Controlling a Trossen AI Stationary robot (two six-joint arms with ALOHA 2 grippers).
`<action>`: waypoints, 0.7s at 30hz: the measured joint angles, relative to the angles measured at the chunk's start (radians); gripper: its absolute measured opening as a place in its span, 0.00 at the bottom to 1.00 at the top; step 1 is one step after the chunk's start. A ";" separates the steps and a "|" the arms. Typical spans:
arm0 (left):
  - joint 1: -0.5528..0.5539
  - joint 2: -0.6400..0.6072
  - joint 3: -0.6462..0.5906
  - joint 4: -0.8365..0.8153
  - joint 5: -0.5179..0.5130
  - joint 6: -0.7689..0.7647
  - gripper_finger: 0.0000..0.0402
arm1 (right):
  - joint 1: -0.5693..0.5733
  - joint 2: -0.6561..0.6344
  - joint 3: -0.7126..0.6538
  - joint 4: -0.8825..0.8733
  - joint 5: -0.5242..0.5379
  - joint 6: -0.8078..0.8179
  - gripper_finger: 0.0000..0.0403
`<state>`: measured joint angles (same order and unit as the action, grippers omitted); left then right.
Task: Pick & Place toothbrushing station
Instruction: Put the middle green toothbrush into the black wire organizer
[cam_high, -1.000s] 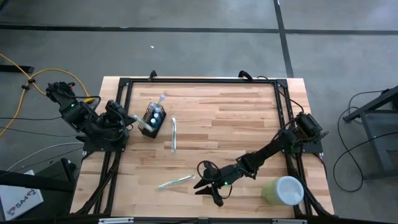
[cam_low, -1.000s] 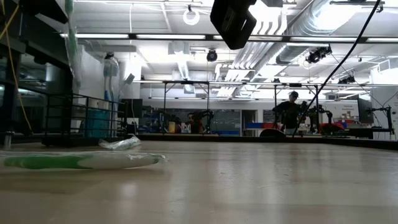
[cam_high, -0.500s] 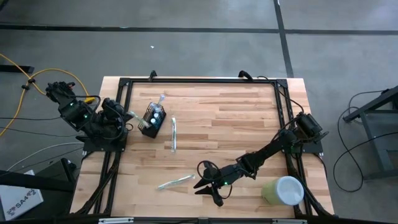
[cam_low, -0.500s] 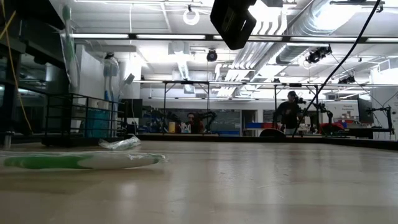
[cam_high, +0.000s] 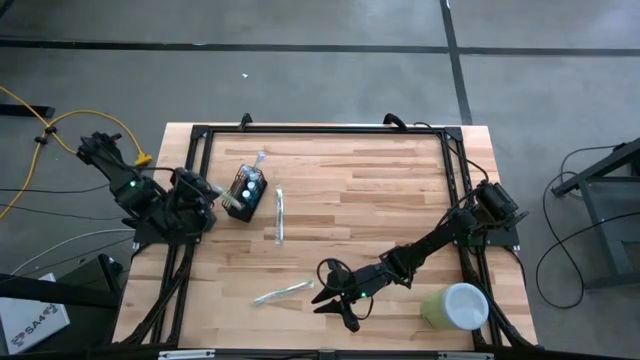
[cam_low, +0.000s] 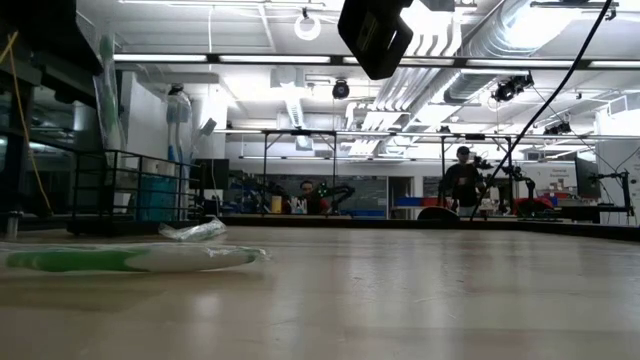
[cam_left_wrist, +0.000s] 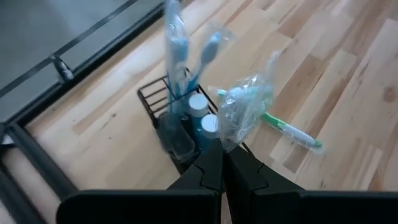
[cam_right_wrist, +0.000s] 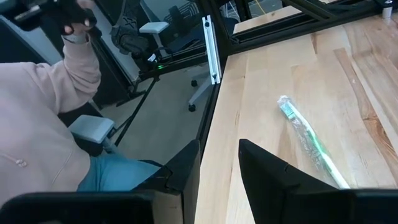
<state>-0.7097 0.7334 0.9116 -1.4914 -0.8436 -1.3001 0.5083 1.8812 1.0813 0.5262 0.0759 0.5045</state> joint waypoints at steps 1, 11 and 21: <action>0.000 0.000 -0.018 0.027 0.000 0.004 0.00 | 0.000 0.000 0.000 0.000 0.000 0.000 0.26; 0.000 0.000 -0.173 0.129 0.004 -0.058 0.00 | 0.002 0.000 0.000 0.000 0.000 0.000 0.26; 0.000 0.002 -0.236 0.240 0.003 -0.025 0.00 | 0.002 0.000 0.000 0.000 0.000 -0.003 0.26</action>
<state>-0.7097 0.7351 0.6758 -1.2510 -0.8406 -1.3248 0.5106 1.8816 1.0813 0.5266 0.0755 0.5011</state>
